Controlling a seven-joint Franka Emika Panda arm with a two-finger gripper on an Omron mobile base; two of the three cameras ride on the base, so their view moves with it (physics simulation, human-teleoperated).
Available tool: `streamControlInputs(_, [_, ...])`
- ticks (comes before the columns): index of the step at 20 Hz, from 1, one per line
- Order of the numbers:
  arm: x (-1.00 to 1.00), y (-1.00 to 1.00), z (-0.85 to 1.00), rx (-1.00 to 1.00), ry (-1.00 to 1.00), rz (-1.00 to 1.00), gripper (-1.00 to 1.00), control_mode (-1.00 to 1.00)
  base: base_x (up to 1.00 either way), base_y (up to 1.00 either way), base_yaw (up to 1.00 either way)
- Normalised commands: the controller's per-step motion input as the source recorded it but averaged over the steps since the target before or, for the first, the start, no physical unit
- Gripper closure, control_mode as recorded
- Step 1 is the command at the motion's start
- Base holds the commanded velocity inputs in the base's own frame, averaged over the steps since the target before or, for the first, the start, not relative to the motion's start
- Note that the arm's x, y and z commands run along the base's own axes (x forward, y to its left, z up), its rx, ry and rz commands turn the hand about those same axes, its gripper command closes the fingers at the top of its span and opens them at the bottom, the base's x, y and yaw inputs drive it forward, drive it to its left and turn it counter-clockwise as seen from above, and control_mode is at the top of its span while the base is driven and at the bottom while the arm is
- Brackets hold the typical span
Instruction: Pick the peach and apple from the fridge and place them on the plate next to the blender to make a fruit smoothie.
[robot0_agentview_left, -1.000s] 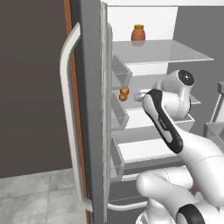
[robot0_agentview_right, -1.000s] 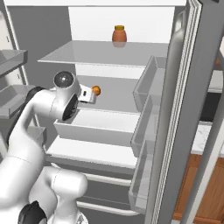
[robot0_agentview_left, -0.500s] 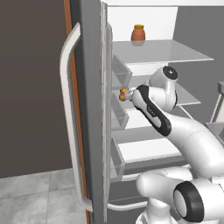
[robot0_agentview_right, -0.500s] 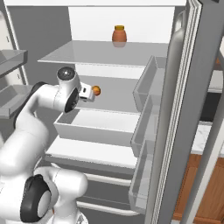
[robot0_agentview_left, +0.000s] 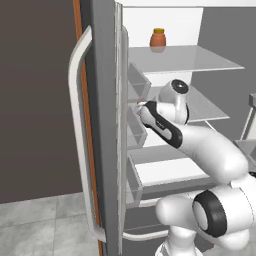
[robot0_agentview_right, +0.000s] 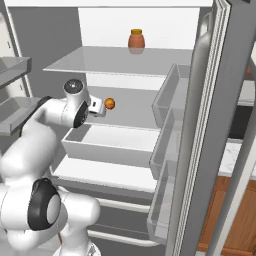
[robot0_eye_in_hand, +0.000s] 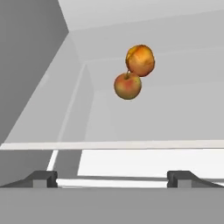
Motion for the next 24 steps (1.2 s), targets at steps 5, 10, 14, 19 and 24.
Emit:
streamControlInputs(5, [0.35,0.0,-0.09,-0.01,0.08,-0.02,-1.0,-1.0,0.0,0.0,0.0])
streamControlInputs(10, [0.39,0.0,-0.09,-0.01,0.03,-0.01,-1.0,-1.0,0.0,0.0,0.0])
streamControlInputs(14, [0.29,0.0,-0.06,0.0,0.05,0.0,-1.0,-1.0,0.0,0.0,0.0])
streamControlInputs(19, [0.28,0.0,-0.17,0.0,0.06,0.0,-1.0,-1.0,0.0,0.0,0.0])
streamControlInputs(24, [0.37,0.0,-0.17,0.0,0.03,0.0,-1.0,-1.0,0.0,0.0,0.0])
